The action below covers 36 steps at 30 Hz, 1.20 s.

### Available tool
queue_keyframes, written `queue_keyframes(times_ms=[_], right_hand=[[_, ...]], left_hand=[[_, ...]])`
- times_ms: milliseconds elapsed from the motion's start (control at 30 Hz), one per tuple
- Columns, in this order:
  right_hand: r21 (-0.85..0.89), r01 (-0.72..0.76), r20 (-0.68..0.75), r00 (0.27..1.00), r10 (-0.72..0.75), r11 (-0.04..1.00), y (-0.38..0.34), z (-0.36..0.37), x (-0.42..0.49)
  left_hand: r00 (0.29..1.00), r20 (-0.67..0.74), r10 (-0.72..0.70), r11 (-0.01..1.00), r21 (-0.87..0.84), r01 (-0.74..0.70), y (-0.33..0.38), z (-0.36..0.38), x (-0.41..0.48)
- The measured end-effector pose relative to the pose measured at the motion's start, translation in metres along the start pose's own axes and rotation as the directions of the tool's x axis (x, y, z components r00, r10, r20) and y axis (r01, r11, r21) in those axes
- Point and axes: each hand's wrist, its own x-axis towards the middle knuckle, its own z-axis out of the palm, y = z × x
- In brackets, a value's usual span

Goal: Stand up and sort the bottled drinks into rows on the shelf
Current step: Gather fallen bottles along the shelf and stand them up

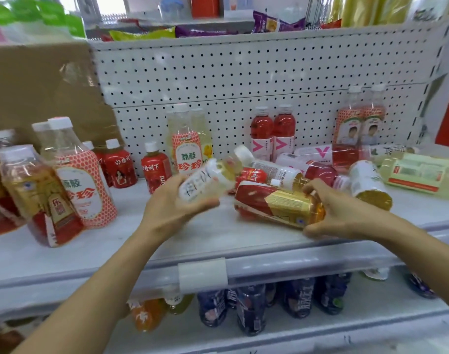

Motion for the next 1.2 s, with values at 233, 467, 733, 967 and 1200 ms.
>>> queue_keyframes(times_ms=[233, 467, 733, 967, 1200], right_hand=[[0.126, 0.171, -0.249, 0.959, -0.136, 0.977, -0.033, -0.024, -0.008], [0.323, 0.323, -0.274, 0.932, -0.238, 0.89, -0.112, -0.032, 0.024], [0.525, 0.282, -0.186, 0.959, -0.215, 0.803, -0.175, -0.003, 0.086], [0.566, 0.297, -0.277, 0.947, -0.162, 0.769, -0.19, 0.028, 0.086], [0.319, 0.329, -0.23, 0.937, -0.264, 0.889, -0.122, 0.045, 0.05]], left_hand=[[0.936, -0.2, -0.29, 0.892, -0.41, 0.189, -0.039, -0.014, -0.011], [0.966, -0.026, -0.258, 0.893, -0.387, 0.228, -0.053, -0.03, -0.02], [0.964, -0.084, -0.251, 0.886, -0.421, 0.194, -0.056, -0.034, -0.024], [0.963, -0.11, -0.247, 0.88, -0.442, 0.175, -0.052, -0.032, -0.026], [0.877, -0.473, -0.087, 0.996, -0.037, 0.079, -0.04, -0.032, -0.035]])
